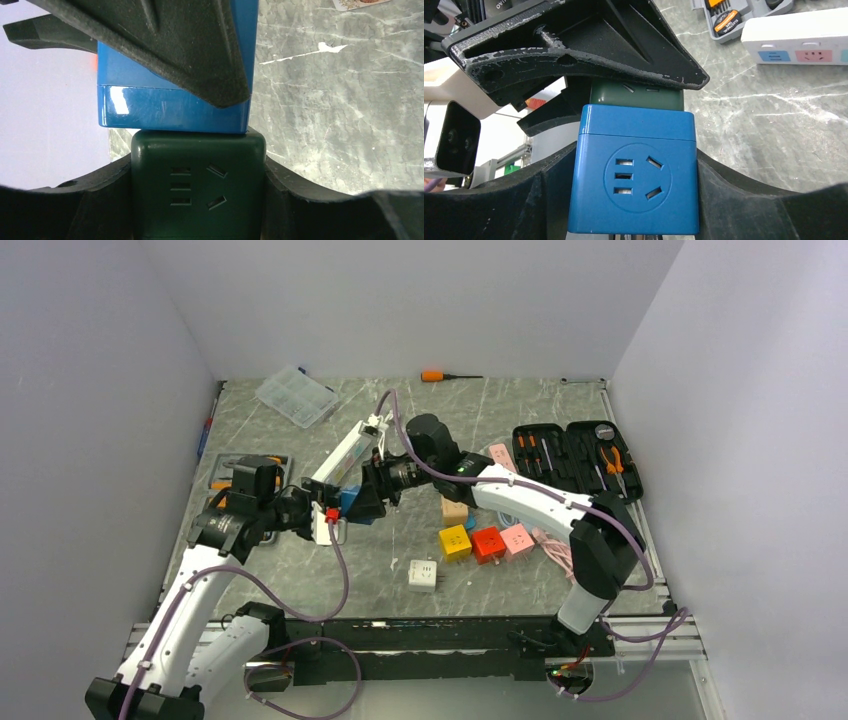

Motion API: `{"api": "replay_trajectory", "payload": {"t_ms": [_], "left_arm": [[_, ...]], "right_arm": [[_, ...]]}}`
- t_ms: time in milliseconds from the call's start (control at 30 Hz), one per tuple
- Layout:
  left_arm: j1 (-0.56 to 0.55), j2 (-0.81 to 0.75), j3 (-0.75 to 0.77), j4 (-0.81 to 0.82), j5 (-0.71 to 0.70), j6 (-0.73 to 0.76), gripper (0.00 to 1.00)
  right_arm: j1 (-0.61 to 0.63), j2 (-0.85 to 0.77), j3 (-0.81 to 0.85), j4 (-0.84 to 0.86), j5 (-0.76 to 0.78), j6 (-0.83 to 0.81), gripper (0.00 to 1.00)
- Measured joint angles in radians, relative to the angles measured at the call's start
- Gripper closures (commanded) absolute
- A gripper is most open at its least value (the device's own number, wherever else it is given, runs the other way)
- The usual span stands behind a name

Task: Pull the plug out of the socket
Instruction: Remove the plug from the socket.

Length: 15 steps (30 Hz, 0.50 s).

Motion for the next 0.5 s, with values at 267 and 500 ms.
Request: {"api": "replay_trajectory", "payload": {"t_ms": [267,500], "left_arm": [[-0.008,-0.023,-0.019,0.019,-0.004,0.074,1.00],[-0.013,-0.039,-0.034,0.027,-0.024,0.110,1.00]], "right_arm": [[0.002,0.003,0.017,-0.045,-0.020,-0.043,0.47],[0.002,0.009,0.019,-0.064,-0.024,-0.060,0.95]]}}
